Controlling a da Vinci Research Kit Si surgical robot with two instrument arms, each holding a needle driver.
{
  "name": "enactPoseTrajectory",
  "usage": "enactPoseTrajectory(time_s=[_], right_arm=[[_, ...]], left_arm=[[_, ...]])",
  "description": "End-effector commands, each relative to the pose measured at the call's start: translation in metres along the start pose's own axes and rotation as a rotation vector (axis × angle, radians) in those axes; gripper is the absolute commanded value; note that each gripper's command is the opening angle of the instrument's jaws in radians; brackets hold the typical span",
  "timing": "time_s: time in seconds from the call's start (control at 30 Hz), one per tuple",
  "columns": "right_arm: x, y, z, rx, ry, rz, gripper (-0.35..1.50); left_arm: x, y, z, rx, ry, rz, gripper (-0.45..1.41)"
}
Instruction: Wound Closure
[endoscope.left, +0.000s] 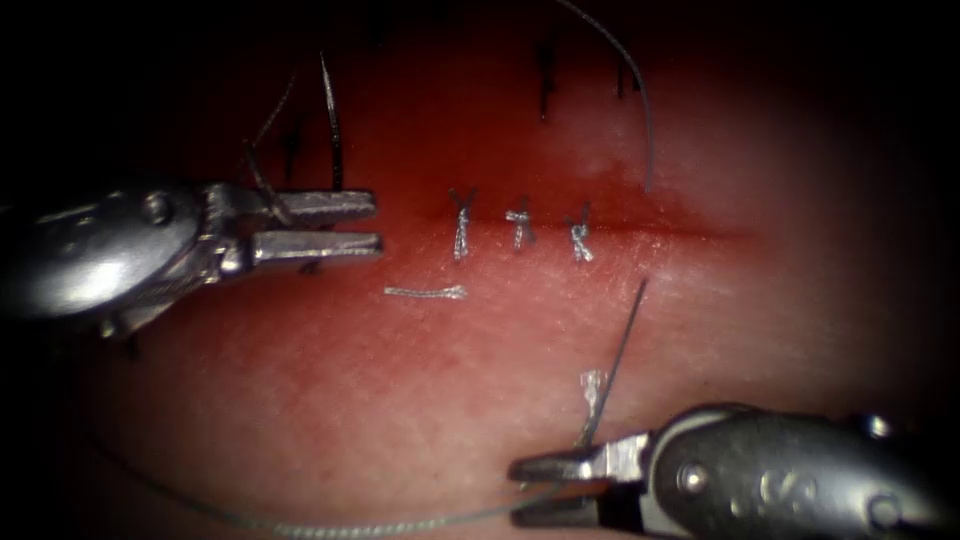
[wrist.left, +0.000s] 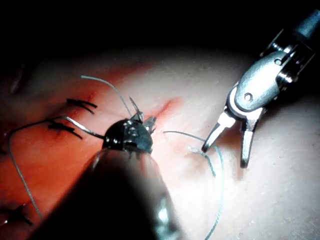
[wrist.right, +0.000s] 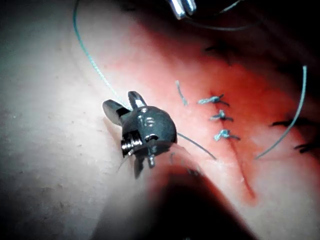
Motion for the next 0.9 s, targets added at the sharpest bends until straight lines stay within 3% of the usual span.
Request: enactPoseTrajectory(time_s=[0.03, 0.1, 0.3, 0.37, 0.47, 0.63, 0.83, 0.9], right_arm=[[-0.0003, 0.0016, 0.0004, -0.019, 0.015, -0.018, 1.33], [-0.0006, 0.0021, -0.0002, -0.053, 0.001, -0.026, 1.40], [-0.0006, 0.0035, -0.0038, -0.057, 0.055, -0.014, 1.35], [-0.0005, 0.0042, -0.0060, -0.056, 0.085, -0.029, 1.21], [-0.0009, 0.0047, -0.0068, -0.056, 0.086, -0.051, 1.06], [-0.0033, 0.0066, -0.0054, -0.082, 0.072, -0.138, 0.94], [-0.0065, 0.0094, -0.0018, -0.129, 0.044, -0.206, 0.66], [-0.0074, 0.0100, -0.0006, -0.138, 0.039, -0.212, 0.64]], left_arm=[[0.0002, -0.0004, 0.0007, 0.001, 0.002, 0.002, -0.45], [0.0002, -0.0004, 0.0007, 0.001, 0.002, 0.002, -0.45], [0.0001, -0.0005, 0.0006, 0.000, 0.002, 0.007, -0.45], [0.0001, -0.0007, 0.0005, -0.002, 0.002, 0.007, -0.45], [-0.0001, -0.0009, 0.0005, -0.002, 0.002, 0.006, -0.45], [-0.0005, -0.0014, 0.0007, 0.003, -0.002, 0.013, -0.45], [-0.0012, -0.0024, 0.0010, 0.025, -0.018, 0.028, -0.45], [-0.0015, -0.0027, 0.0011, 0.029, -0.021, 0.027, -0.45]])
